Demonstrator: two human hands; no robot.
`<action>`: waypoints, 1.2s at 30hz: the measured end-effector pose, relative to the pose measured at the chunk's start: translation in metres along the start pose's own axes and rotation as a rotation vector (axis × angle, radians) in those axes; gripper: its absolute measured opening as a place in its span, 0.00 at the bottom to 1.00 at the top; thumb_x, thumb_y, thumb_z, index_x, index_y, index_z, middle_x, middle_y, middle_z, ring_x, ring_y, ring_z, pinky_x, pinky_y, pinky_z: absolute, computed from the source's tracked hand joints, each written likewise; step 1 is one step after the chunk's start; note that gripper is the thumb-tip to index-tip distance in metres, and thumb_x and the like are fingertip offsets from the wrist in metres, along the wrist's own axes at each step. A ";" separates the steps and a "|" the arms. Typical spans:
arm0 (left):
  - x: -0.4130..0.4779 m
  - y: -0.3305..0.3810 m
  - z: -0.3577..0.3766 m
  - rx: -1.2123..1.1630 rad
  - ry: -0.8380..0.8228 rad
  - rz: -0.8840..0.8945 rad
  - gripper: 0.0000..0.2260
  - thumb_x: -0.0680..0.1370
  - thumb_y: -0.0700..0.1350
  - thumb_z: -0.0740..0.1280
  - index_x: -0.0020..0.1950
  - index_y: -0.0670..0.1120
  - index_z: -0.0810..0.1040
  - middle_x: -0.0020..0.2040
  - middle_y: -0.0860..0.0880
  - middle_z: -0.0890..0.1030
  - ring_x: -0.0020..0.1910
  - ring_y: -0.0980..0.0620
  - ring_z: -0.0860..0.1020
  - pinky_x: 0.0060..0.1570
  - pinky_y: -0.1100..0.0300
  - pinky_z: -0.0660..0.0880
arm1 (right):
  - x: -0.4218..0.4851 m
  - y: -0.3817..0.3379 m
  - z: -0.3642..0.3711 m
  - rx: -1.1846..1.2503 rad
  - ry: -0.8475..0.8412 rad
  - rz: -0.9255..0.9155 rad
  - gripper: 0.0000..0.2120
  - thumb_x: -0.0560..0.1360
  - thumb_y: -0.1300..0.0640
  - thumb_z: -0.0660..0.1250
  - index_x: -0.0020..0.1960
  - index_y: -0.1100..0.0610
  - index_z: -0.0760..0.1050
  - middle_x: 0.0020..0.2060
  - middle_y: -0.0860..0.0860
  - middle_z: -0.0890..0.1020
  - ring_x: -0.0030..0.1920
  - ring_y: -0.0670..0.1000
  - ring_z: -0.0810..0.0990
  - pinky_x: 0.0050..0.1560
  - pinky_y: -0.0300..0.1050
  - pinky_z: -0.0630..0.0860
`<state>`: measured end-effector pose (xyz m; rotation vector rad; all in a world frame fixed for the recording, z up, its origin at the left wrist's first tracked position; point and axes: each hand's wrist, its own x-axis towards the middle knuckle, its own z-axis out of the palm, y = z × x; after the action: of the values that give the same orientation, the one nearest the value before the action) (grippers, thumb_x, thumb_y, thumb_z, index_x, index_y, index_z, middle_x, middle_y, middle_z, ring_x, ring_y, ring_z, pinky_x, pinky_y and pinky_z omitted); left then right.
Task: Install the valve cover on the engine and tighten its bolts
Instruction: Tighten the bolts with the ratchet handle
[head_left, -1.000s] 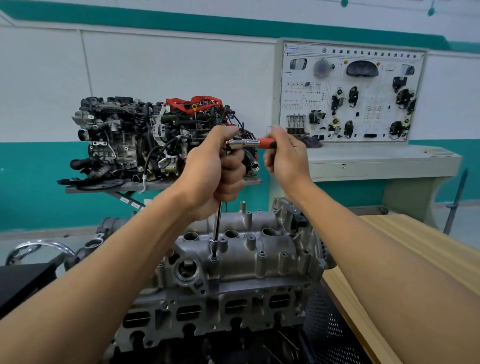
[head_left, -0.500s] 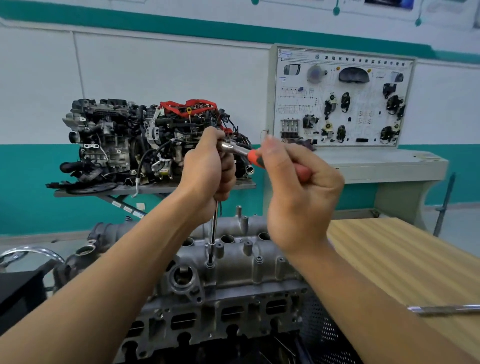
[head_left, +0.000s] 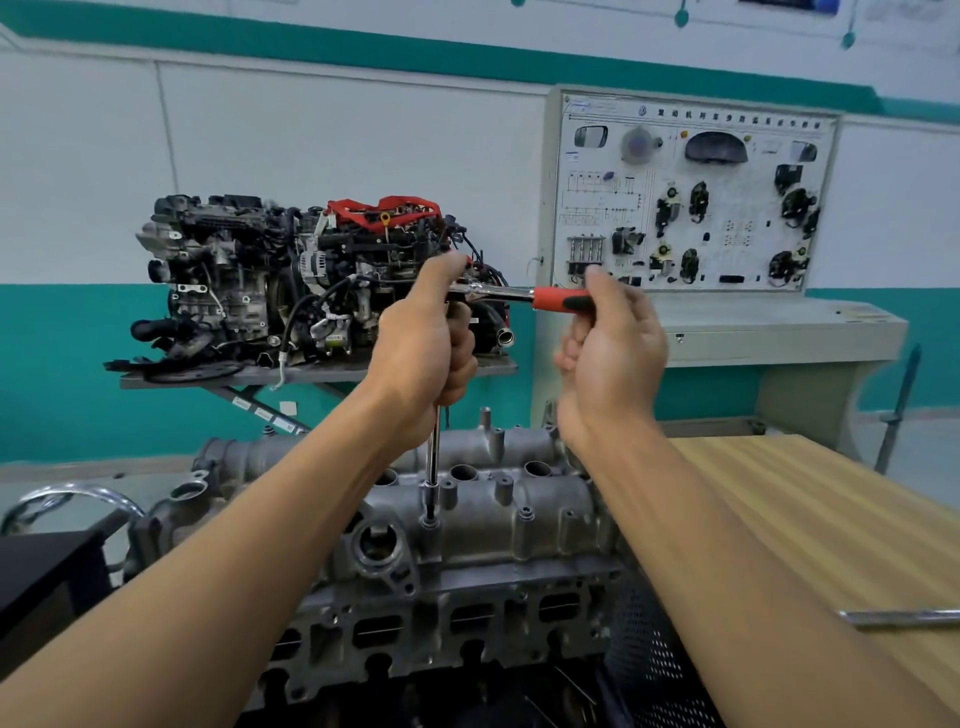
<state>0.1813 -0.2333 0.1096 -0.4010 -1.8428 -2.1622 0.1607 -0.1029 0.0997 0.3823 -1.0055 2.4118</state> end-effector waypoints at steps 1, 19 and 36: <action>0.000 0.000 0.001 0.012 0.011 0.000 0.28 0.81 0.58 0.58 0.21 0.52 0.60 0.23 0.54 0.56 0.23 0.52 0.52 0.22 0.64 0.52 | -0.007 -0.004 -0.001 0.016 0.027 -0.054 0.12 0.78 0.62 0.68 0.38 0.55 0.69 0.27 0.51 0.66 0.25 0.46 0.61 0.23 0.38 0.59; 0.000 0.006 0.004 0.031 0.090 -0.004 0.24 0.81 0.54 0.59 0.26 0.53 0.59 0.23 0.53 0.57 0.22 0.52 0.52 0.22 0.65 0.52 | -0.012 -0.006 -0.003 -0.209 -0.031 -0.125 0.08 0.81 0.56 0.65 0.44 0.56 0.71 0.29 0.50 0.68 0.26 0.46 0.64 0.26 0.39 0.63; -0.004 0.012 0.006 0.040 0.105 -0.018 0.25 0.82 0.53 0.58 0.25 0.52 0.59 0.23 0.53 0.57 0.22 0.52 0.53 0.23 0.63 0.51 | -0.007 -0.017 0.005 -0.278 -0.061 -0.050 0.07 0.82 0.58 0.63 0.45 0.58 0.70 0.29 0.51 0.70 0.26 0.47 0.65 0.25 0.38 0.63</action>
<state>0.1894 -0.2295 0.1201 -0.2581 -1.8353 -2.1119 0.1758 -0.0984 0.1100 0.3773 -1.3212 2.1875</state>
